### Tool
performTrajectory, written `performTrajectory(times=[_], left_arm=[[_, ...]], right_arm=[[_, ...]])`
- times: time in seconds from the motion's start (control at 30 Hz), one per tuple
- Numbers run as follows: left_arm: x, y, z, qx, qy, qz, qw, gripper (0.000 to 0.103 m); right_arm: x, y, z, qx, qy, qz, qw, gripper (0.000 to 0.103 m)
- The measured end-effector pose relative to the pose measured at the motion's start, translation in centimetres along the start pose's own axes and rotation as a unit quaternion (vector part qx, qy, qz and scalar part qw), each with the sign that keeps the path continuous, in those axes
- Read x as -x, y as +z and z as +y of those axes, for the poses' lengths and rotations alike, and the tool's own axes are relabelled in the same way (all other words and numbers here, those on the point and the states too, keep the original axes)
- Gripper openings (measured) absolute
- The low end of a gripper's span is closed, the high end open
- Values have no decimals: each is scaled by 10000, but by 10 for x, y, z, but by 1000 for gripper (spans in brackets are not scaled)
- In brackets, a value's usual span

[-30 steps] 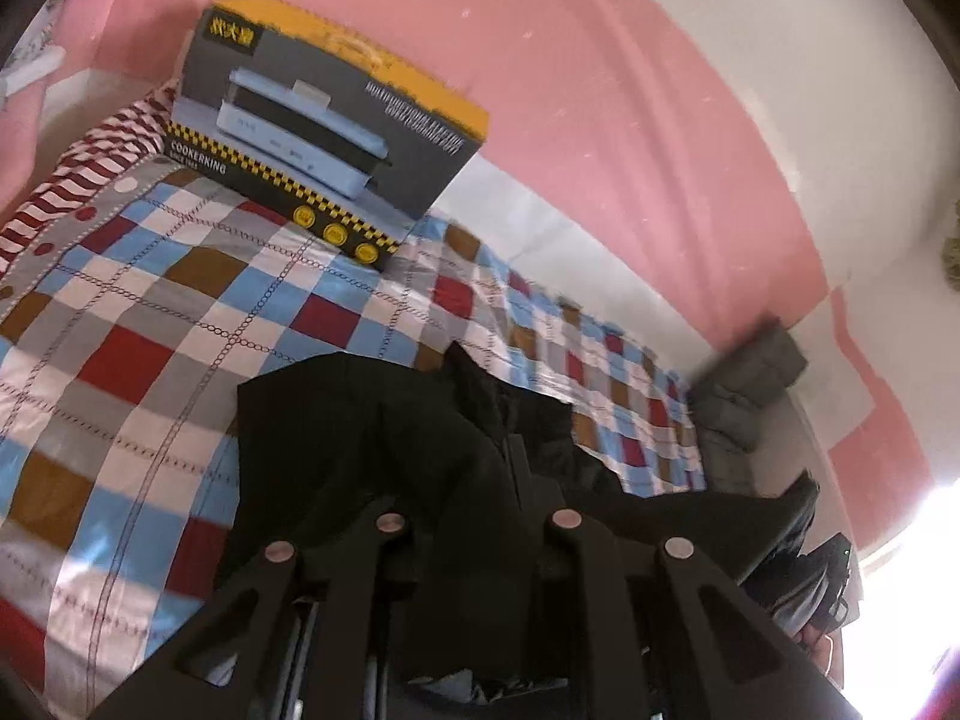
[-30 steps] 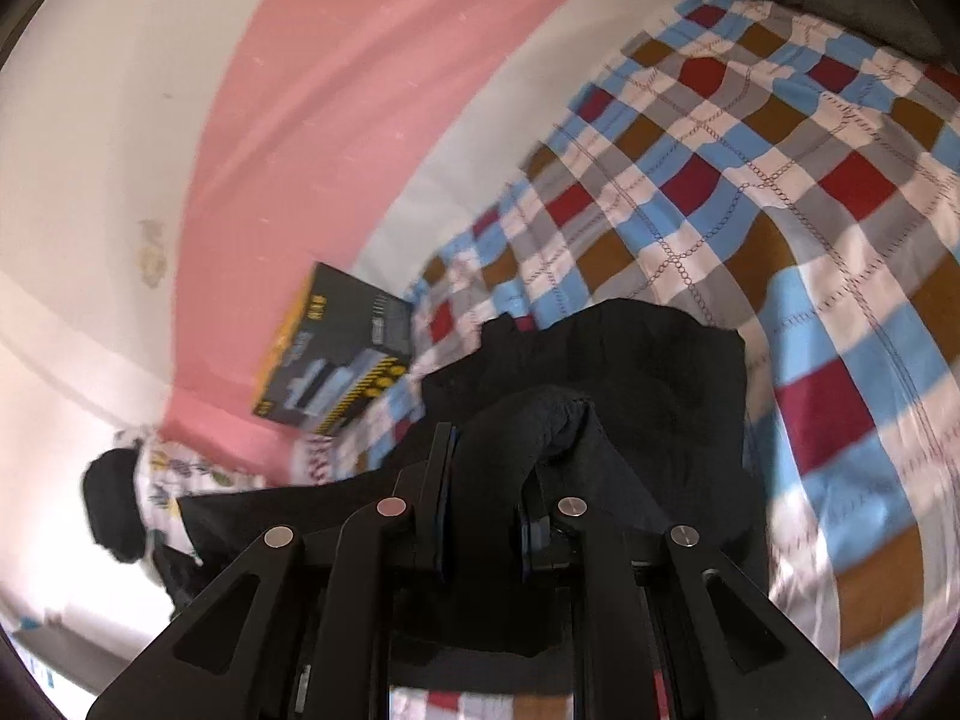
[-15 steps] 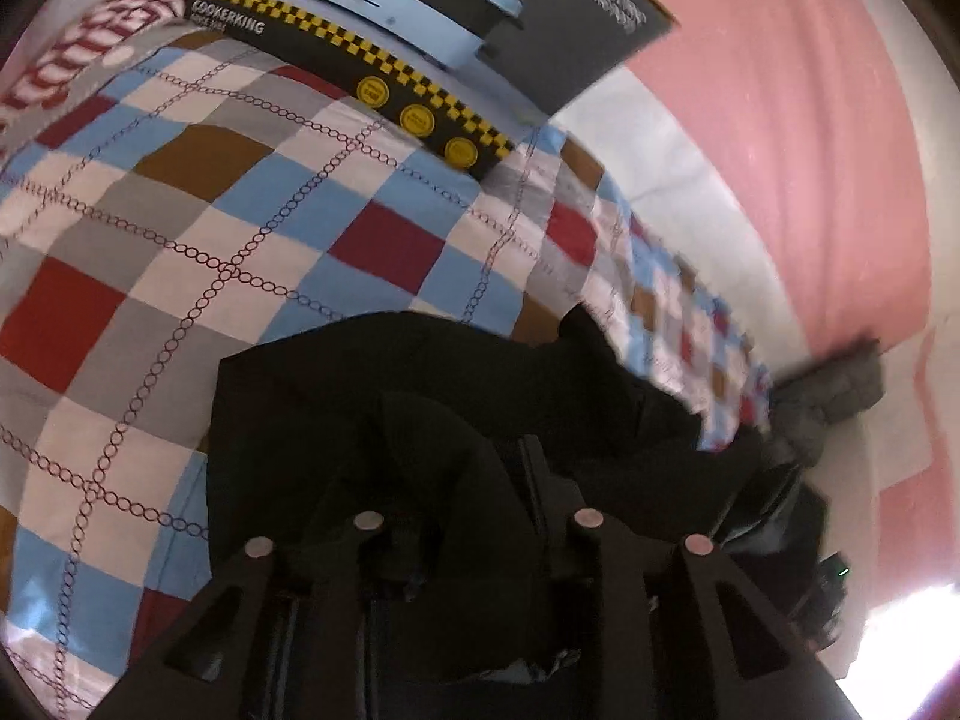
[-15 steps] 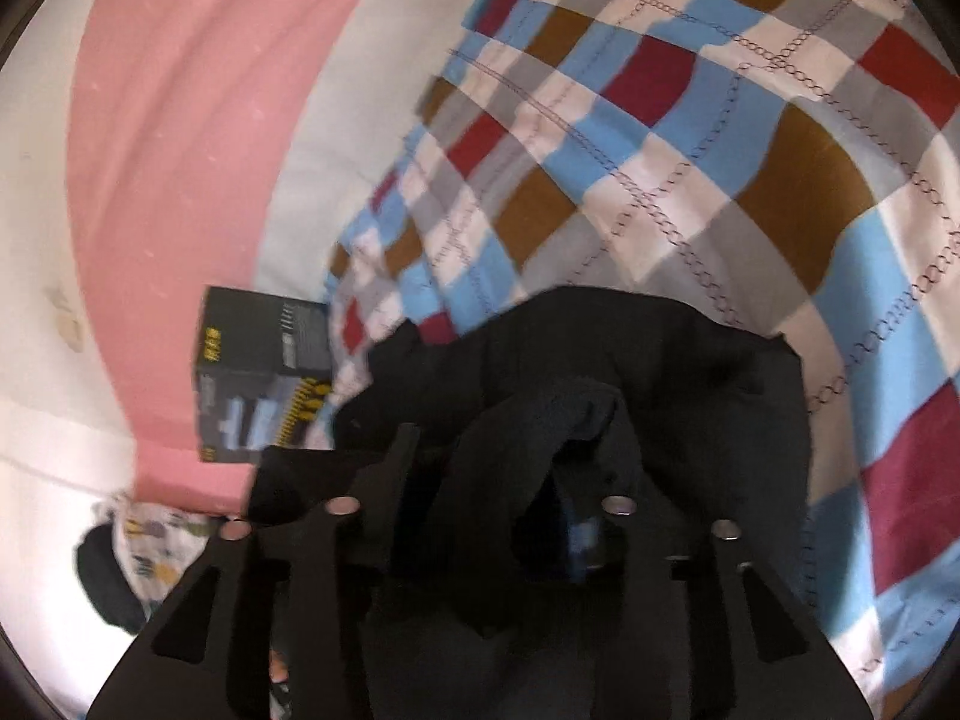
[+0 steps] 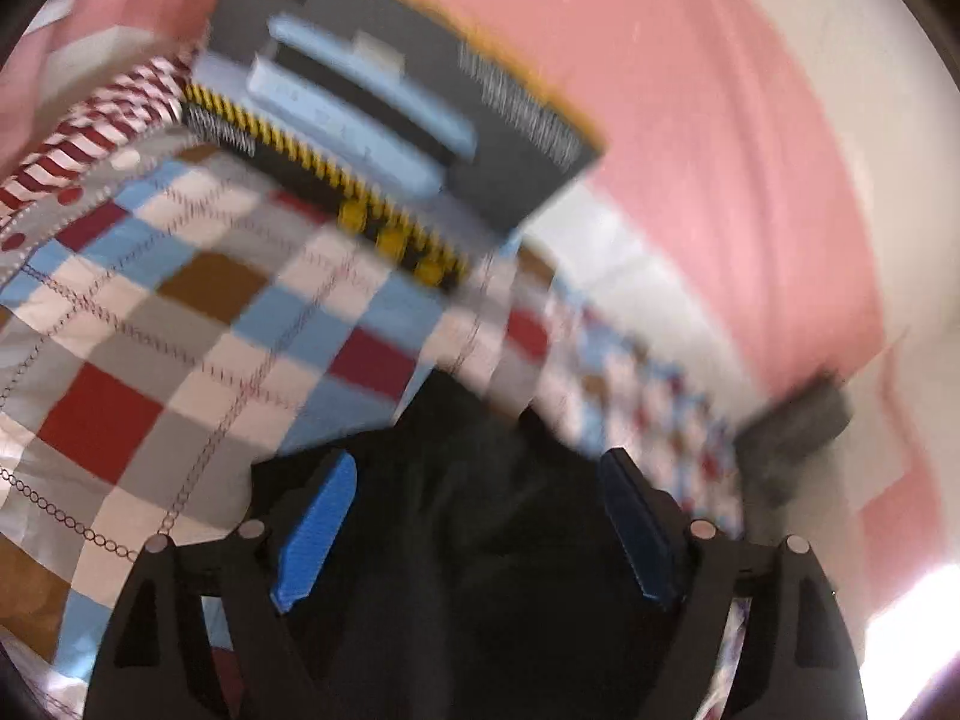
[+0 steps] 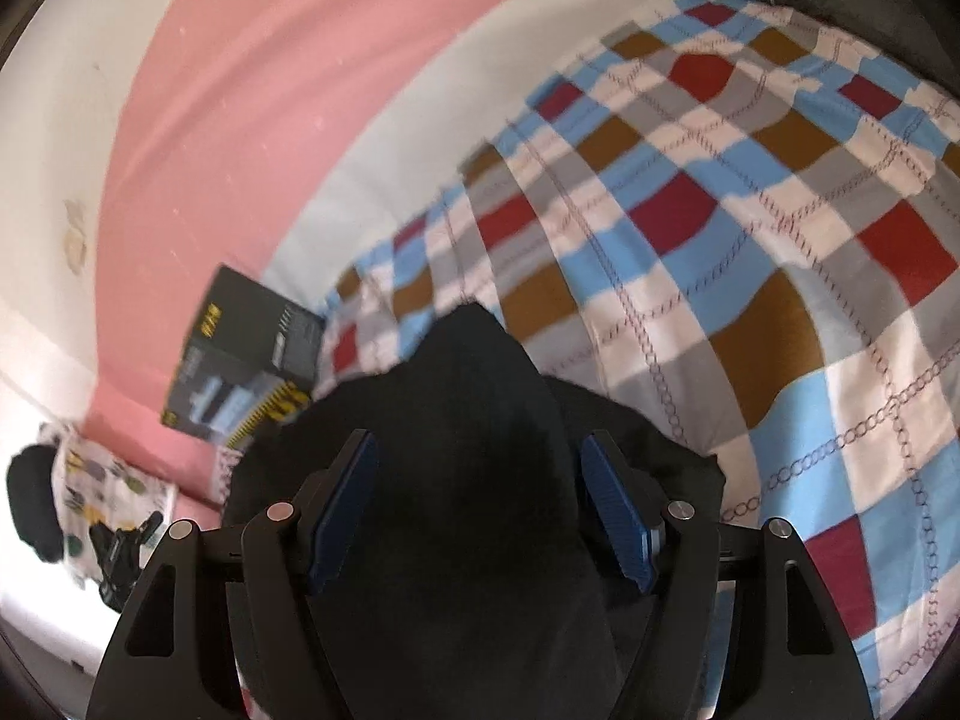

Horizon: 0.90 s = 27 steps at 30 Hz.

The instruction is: Fold large clothes

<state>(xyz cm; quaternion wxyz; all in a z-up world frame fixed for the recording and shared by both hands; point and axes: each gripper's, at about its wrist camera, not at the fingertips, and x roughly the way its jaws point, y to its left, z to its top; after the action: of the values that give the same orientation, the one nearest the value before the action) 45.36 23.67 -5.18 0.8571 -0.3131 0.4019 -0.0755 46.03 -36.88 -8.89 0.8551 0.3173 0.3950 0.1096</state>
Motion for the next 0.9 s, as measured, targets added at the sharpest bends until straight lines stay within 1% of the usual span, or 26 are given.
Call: performTrajectory(times=[0.07,0.1,0.17,0.2,0.23,0.27,0.3,0.33,0.37,0.43,0.47,0.57,0.6,0.63,0.7,0.73,0.8,0.87,0.9], left_arm=[[-29,-6,3,-144,94,513,9985,84],[-41,-9,5,-201,152,684,9973,84],[-63,-15,8,-378,449,821,9949,83],[-71,-18,9,-442,526,892,9936,81],[-77,-20,9,-508,618,930,9925,76],[-78,-20,7,-631,816,817,9913,54],[-73,-20,3,-739,957,646,9906,33],[-67,-18,-1,-800,870,501,9917,27],[-59,-15,-5,-860,766,317,9928,21],[-48,-10,-15,-1077,812,-27,9909,19],[-45,-6,-20,-1122,838,-169,9900,18],[-46,10,-18,-897,800,-474,9916,17],[-55,14,-15,-805,829,-501,9920,17],[-67,14,-11,-812,945,-473,9911,18],[-100,8,-2,-902,1267,-253,9875,18],[-117,2,4,-884,1347,-114,9869,19],[-132,-7,11,-888,1396,-149,9861,25],[-136,-8,16,-828,1338,-228,9873,28],[-137,-8,18,-803,1326,-214,9877,31]], right_arm=[[-12,-3,1,83,-19,164,9998,71],[-21,-4,3,183,-59,284,9994,71],[-33,-5,6,319,-239,398,9984,71],[-40,-3,7,387,-345,487,9975,71],[-44,-2,8,455,-432,542,9966,68],[-43,0,11,542,-559,499,9957,41],[-40,2,14,619,-805,356,9942,19],[-38,4,16,631,-849,309,9939,15],[-33,7,20,683,-860,217,9937,13],[-26,13,31,956,-1031,-6,9901,12],[-26,17,32,954,-1085,-75,9895,11],[-32,31,29,738,-1251,-316,9889,11],[-39,34,25,700,-1359,-354,9876,11],[-51,33,22,735,-1550,-322,9846,11],[-79,26,13,851,-1929,-111,9775,11],[-89,23,8,845,-1986,-45,9764,12],[-100,16,0,877,-2067,-58,9744,14],[-105,14,-3,932,-2135,-63,9725,16],[-107,13,-4,954,-2157,-49,9718,16]])
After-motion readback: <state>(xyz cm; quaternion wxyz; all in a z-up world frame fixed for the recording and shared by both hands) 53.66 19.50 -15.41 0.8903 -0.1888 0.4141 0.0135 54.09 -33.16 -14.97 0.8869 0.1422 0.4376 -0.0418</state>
